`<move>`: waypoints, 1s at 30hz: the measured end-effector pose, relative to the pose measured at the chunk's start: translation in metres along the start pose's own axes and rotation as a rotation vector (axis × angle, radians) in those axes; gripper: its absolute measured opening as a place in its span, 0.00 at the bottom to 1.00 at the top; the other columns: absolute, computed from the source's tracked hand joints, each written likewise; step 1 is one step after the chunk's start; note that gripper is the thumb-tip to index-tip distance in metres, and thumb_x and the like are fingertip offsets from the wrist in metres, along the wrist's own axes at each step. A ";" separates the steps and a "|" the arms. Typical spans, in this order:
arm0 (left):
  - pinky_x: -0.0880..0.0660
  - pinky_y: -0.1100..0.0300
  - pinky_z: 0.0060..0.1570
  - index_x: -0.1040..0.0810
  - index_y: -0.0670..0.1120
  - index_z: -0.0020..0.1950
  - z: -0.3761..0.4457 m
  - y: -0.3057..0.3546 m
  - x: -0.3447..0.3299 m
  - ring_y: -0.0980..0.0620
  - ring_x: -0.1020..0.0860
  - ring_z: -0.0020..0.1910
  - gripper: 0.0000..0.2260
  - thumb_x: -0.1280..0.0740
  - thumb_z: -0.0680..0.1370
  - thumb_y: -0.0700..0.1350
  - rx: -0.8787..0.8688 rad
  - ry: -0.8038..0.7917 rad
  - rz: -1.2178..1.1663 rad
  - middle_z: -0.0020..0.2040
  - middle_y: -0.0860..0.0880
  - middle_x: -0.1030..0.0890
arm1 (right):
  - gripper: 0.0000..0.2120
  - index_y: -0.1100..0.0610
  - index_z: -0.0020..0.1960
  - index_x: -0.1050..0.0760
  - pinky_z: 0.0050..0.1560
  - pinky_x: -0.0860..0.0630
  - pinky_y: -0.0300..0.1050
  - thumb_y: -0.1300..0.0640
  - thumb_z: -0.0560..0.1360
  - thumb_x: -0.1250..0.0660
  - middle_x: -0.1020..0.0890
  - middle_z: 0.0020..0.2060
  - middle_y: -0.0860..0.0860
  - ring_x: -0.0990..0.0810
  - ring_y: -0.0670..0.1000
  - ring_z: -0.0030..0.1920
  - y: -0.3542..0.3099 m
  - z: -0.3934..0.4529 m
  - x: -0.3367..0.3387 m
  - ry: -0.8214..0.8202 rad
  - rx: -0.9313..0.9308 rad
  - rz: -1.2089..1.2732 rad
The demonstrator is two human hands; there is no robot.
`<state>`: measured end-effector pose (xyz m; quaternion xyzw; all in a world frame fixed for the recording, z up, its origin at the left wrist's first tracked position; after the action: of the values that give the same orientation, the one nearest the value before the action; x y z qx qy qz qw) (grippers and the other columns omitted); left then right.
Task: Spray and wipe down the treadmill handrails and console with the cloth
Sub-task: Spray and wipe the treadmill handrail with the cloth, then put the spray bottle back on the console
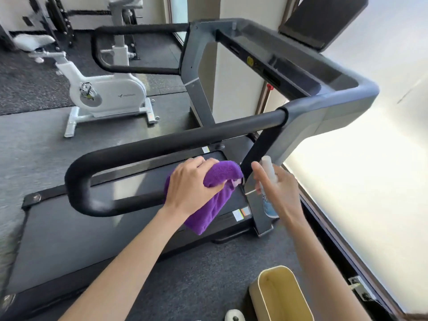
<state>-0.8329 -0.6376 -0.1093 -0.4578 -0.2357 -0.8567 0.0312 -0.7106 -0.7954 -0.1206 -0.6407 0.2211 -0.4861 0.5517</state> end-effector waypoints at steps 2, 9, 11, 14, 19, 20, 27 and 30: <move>0.34 0.61 0.42 0.20 0.50 0.55 0.018 0.026 0.014 0.51 0.24 0.40 0.16 0.25 0.70 0.53 -0.058 0.028 -0.066 0.39 0.53 0.23 | 0.27 0.60 0.40 0.23 0.43 0.27 0.47 0.34 0.68 0.30 0.20 0.31 0.53 0.23 0.47 0.34 -0.005 0.004 0.014 -0.013 0.005 0.037; 0.24 0.56 0.39 0.20 0.51 0.49 0.095 0.081 0.043 0.51 0.22 0.38 0.13 0.28 0.72 0.58 -0.042 0.082 -0.327 0.40 0.55 0.19 | 0.19 0.52 0.60 0.26 0.57 0.22 0.45 0.60 0.70 0.32 0.18 0.51 0.55 0.19 0.49 0.52 -0.049 0.049 0.070 -0.079 0.105 0.250; 0.28 0.59 0.35 0.22 0.51 0.44 0.115 0.095 0.040 0.53 0.24 0.34 0.13 0.28 0.73 0.59 -0.033 0.082 -0.351 0.36 0.55 0.22 | 0.17 0.52 0.62 0.29 0.55 0.21 0.39 0.65 0.77 0.30 0.17 0.53 0.51 0.17 0.45 0.54 -0.066 0.066 0.094 -0.071 0.162 0.298; 0.36 0.70 0.31 0.24 0.50 0.42 0.143 0.115 0.033 0.61 0.27 0.31 0.13 0.29 0.73 0.59 -0.026 0.070 -0.376 0.33 0.56 0.23 | 0.15 0.57 0.63 0.33 0.56 0.21 0.41 0.65 0.81 0.33 0.16 0.55 0.49 0.17 0.47 0.57 -0.090 0.106 0.133 -0.018 0.227 0.273; 0.37 0.71 0.30 0.25 0.51 0.41 0.186 0.144 0.021 0.59 0.28 0.31 0.13 0.31 0.74 0.60 -0.007 0.072 -0.375 0.34 0.55 0.22 | 0.18 0.61 0.64 0.32 0.46 0.21 0.35 0.64 0.78 0.29 0.16 0.53 0.53 0.16 0.47 0.49 -0.109 0.182 0.172 0.033 0.241 0.198; 0.37 0.70 0.31 0.26 0.51 0.41 0.193 0.148 0.018 0.59 0.28 0.32 0.13 0.31 0.74 0.60 -0.004 0.071 -0.375 0.34 0.55 0.22 | 0.18 0.61 0.64 0.32 0.45 0.21 0.36 0.64 0.78 0.28 0.16 0.52 0.54 0.16 0.47 0.47 -0.108 0.196 0.176 0.046 0.246 0.172; 0.31 0.64 0.33 0.29 0.53 0.37 0.217 0.155 -0.003 0.58 0.27 0.32 0.15 0.29 0.73 0.60 0.045 0.084 -0.396 0.31 0.55 0.24 | 0.24 0.65 0.65 0.30 0.58 0.21 0.53 0.61 0.75 0.23 0.20 0.52 0.61 0.21 0.54 0.52 -0.052 0.287 0.181 0.144 0.116 0.062; 0.32 0.63 0.33 0.31 0.54 0.34 0.218 0.153 -0.010 0.58 0.28 0.30 0.16 0.29 0.73 0.59 0.076 0.114 -0.396 0.29 0.56 0.27 | 0.24 0.66 0.66 0.29 0.46 0.27 0.37 0.60 0.75 0.23 0.26 0.44 0.48 0.26 0.46 0.45 -0.044 0.308 0.187 0.181 0.146 -0.033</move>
<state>-0.6181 -0.6807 0.0429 -0.3519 -0.3510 -0.8611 -0.1074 -0.3739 -0.7842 0.0158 -0.5557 0.2232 -0.5660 0.5666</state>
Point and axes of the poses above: each hand's wrist, its own z-axis towards the middle knuckle, its own x-axis out of the back of the hand, y = z × x, the point moved 7 cm from there along z, towards the middle knuckle
